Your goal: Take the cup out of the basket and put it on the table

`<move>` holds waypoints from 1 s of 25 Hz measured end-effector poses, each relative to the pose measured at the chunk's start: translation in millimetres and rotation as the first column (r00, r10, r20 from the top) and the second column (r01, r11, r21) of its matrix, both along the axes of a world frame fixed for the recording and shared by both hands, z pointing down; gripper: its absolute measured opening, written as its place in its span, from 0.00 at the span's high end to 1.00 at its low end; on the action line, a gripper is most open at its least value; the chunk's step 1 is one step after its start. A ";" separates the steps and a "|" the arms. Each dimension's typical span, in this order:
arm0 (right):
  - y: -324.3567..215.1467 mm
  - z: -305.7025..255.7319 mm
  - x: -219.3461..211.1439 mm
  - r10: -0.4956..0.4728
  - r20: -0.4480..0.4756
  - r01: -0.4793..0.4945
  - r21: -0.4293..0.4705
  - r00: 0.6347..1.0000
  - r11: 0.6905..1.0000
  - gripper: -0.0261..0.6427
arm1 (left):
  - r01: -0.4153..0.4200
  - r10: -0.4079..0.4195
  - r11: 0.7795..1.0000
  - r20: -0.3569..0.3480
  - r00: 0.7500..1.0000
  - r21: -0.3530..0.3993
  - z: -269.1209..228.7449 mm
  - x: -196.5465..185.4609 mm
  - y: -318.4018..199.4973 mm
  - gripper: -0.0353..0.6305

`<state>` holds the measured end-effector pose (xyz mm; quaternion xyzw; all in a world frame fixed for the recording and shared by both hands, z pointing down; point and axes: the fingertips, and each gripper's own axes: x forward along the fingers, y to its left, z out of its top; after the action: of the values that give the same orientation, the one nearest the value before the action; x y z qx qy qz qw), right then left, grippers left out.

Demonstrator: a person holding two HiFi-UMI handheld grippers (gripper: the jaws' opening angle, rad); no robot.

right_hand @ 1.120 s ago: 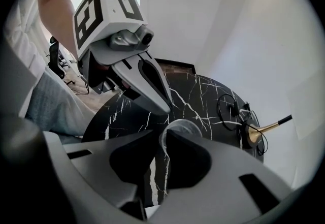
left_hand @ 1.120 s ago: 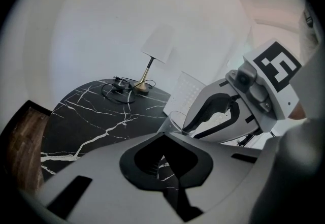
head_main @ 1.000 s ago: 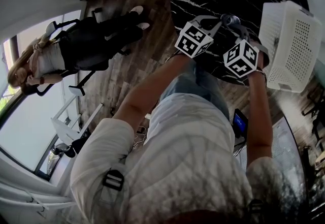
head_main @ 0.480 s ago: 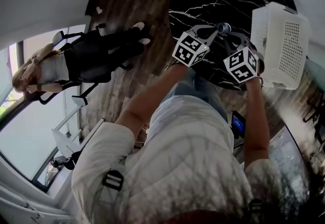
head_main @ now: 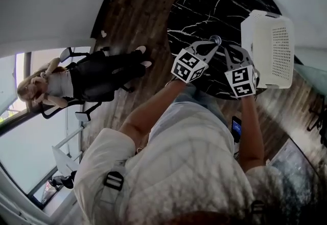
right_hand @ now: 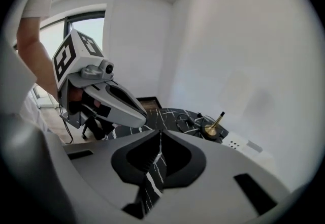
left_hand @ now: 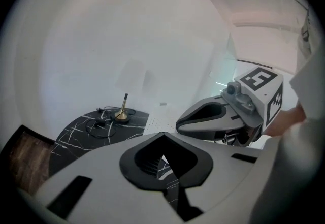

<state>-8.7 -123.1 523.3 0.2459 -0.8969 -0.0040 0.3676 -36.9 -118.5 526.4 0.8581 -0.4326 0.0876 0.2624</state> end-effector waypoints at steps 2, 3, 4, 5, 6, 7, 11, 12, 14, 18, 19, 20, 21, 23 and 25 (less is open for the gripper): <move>4.0 -22.3 7.0 0.030 0.043 -0.032 0.036 0.999 0.999 0.94 | -0.012 0.012 0.999 -0.006 1.000 0.036 -21.5 7.4 4.3 0.94; 7.0 -33.4 11.1 0.045 0.066 -0.048 0.045 0.997 0.998 0.94 | -0.019 0.020 0.998 -0.010 1.000 0.055 -32.9 11.5 6.8 0.94; 9.9 -44.6 15.1 0.059 0.092 -0.064 0.052 0.994 0.997 0.94 | -0.026 0.027 0.997 -0.014 1.000 0.074 -44.8 15.2 9.1 0.94; 12.9 -55.9 18.9 0.073 0.121 -0.080 0.056 0.990 0.995 0.94 | -0.032 0.034 0.995 -0.017 0.999 0.095 -57.1 18.5 11.4 0.94; 16.3 -67.3 22.4 0.086 0.153 -0.095 0.056 0.985 0.994 0.94 | -0.037 0.039 0.993 -0.020 0.999 0.116 -69.7 21.4 13.7 0.94; 19.8 -78.4 25.8 0.097 0.186 -0.108 0.053 0.978 0.993 0.95 | -0.041 0.044 0.990 -0.023 0.999 0.136 -82.3 24.1 15.9 0.94; 32.6 -114.4 42.7 0.118 0.297 -0.140 0.052 0.948 0.989 0.95 | -0.074 0.081 0.974 -0.026 0.996 0.213 -125.8 38.4 24.1 0.94; 36.0 -122.9 48.0 0.120 0.319 -0.147 0.059 0.940 0.987 0.95 | -0.087 0.095 0.970 -0.023 0.995 0.229 -134.7 42.6 27.0 0.94; 43.0 -143.8 56.7 0.123 0.371 -0.162 0.074 0.920 0.984 0.95 | -0.113 0.120 0.958 -0.014 0.993 0.262 -153.5 49.5 33.3 0.94; 59.2 -185.8 67.7 0.138 0.526 -0.173 0.018 0.839 0.985 0.95 | -0.122 0.134 0.939 -0.018 0.991 0.321 -192.9 56.9 46.5 0.94; 63.8 -193.7 70.2 0.139 0.552 -0.174 0.010 0.822 0.985 0.95 | -0.119 0.134 0.938 -0.025 0.991 0.326 -200.0 59.3 50.6 0.94; 68.1 -200.8 72.7 0.136 0.570 -0.174 0.012 0.810 0.985 0.95 | -0.116 0.134 0.937 -0.032 0.990 0.329 -206.3 62.1 54.5 0.94; 71.8 -207.9 75.0 0.129 0.584 -0.173 0.020 0.801 0.985 0.95 | -0.114 0.134 0.936 -0.040 0.990 0.334 -212.4 65.3 57.9 0.94; 77.2 -223.2 78.8 0.115 0.614 -0.175 0.038 0.781 0.984 0.95 | -0.112 0.138 0.929 -0.048 0.989 0.352 -224.9 71.6 63.0 0.94; 81.5 -239.1 80.6 0.099 0.637 -0.177 0.060 0.764 0.982 0.95 | -0.116 0.144 0.921 -0.047 0.989 0.373 -236.0 76.6 66.2 0.94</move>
<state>71.9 -41.6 284.3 0.3192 -0.9457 0.0534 0.0298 39.7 -52.2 290.3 0.9215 -0.3736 -0.0098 0.1057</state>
